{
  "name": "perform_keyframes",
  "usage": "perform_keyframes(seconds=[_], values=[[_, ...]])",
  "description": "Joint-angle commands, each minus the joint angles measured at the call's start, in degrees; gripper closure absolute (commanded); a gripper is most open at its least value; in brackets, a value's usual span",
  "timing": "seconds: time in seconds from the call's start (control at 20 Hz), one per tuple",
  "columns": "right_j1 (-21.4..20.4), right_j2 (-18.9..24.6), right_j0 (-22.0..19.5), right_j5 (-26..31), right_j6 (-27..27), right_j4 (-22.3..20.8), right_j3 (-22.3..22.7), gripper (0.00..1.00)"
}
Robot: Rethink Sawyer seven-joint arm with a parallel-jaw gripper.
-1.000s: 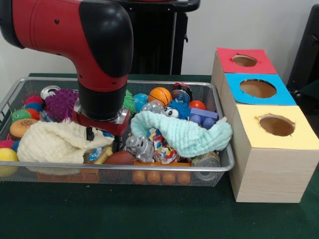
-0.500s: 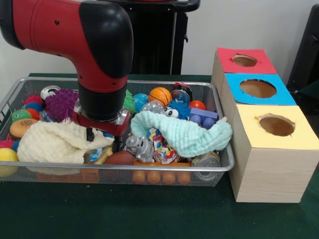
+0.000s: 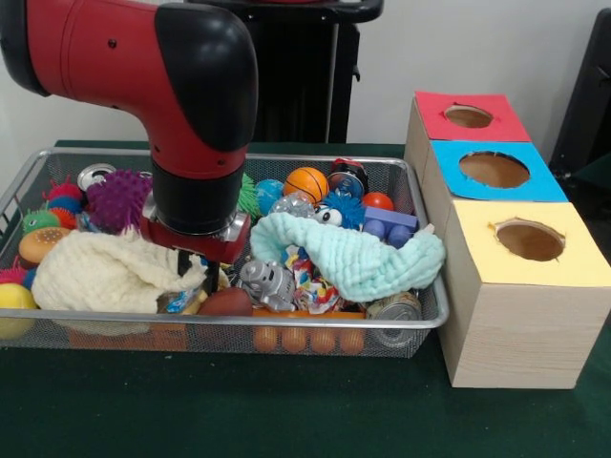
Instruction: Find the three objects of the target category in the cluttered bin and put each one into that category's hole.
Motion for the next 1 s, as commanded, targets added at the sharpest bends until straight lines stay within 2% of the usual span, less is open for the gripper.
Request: perform_keyframes(seconds=[0.05,0.35,0.45,0.55,0.75,0.85,1.0], values=[[8.4,2.9,1.9,-12.2,7.1,-1.9,-0.5,1.0],[8.4,2.2,2.1,-14.5,8.4,-1.2,1.1,1.0],[7.0,2.2,2.0,-12.2,8.4,-0.1,3.1,1.0],[3.0,1.9,1.9,-8.9,7.7,0.8,7.3,1.0],[-10.2,0.8,3.2,-2.3,7.3,3.2,19.3,1.0],[-15.2,0.0,4.4,0.2,7.8,4.3,22.8,1.0],[-20.2,-1.5,6.4,1.2,9.6,5.6,26.8,1.0]])
